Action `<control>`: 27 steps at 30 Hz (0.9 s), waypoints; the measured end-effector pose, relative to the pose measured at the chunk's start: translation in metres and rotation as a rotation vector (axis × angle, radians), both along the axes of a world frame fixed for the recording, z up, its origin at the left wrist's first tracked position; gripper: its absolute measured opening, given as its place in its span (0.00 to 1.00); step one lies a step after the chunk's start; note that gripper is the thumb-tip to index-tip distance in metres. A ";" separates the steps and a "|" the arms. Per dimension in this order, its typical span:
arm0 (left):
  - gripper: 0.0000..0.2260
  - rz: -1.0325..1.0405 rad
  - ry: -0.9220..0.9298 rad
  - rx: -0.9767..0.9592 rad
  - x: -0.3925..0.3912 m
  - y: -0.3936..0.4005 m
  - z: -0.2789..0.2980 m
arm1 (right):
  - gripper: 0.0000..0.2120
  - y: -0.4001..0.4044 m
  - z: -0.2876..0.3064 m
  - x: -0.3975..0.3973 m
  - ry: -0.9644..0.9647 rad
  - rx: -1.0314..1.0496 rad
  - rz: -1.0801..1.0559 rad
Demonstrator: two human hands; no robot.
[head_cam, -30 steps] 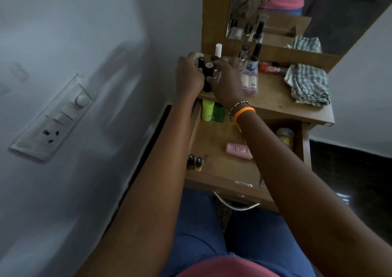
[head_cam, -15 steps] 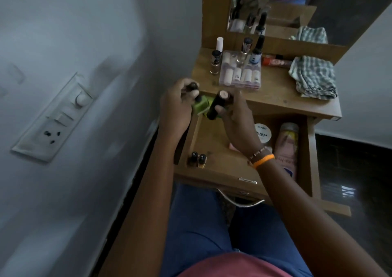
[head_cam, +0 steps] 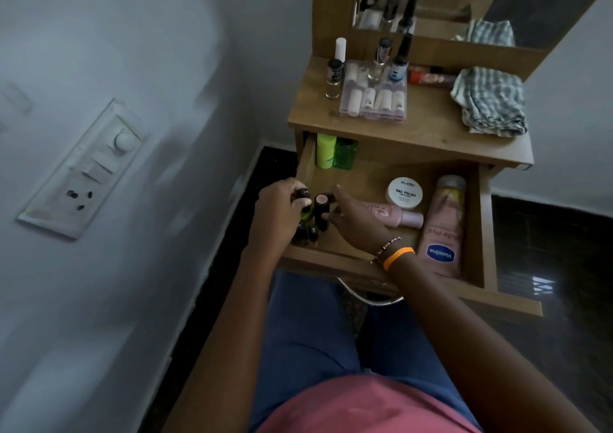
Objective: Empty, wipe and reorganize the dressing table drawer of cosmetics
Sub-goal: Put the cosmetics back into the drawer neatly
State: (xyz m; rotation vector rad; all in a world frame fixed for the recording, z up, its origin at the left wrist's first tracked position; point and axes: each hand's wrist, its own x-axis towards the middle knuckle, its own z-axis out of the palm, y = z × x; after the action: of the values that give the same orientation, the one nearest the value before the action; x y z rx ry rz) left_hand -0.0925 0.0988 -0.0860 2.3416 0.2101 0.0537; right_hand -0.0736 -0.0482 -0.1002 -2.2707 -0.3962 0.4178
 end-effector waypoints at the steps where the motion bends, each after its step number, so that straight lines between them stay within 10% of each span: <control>1: 0.04 0.002 -0.007 0.004 0.000 0.000 0.001 | 0.15 0.000 -0.001 0.000 0.004 -0.005 0.012; 27: 0.06 0.020 0.010 0.126 -0.007 -0.009 -0.005 | 0.17 0.001 -0.009 0.004 0.038 -0.067 0.059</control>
State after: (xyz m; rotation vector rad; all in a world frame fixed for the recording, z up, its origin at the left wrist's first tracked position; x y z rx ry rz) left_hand -0.0997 0.0893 -0.0915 2.4660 0.2412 0.0663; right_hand -0.0693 -0.0475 -0.1091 -2.3173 -0.4366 0.5102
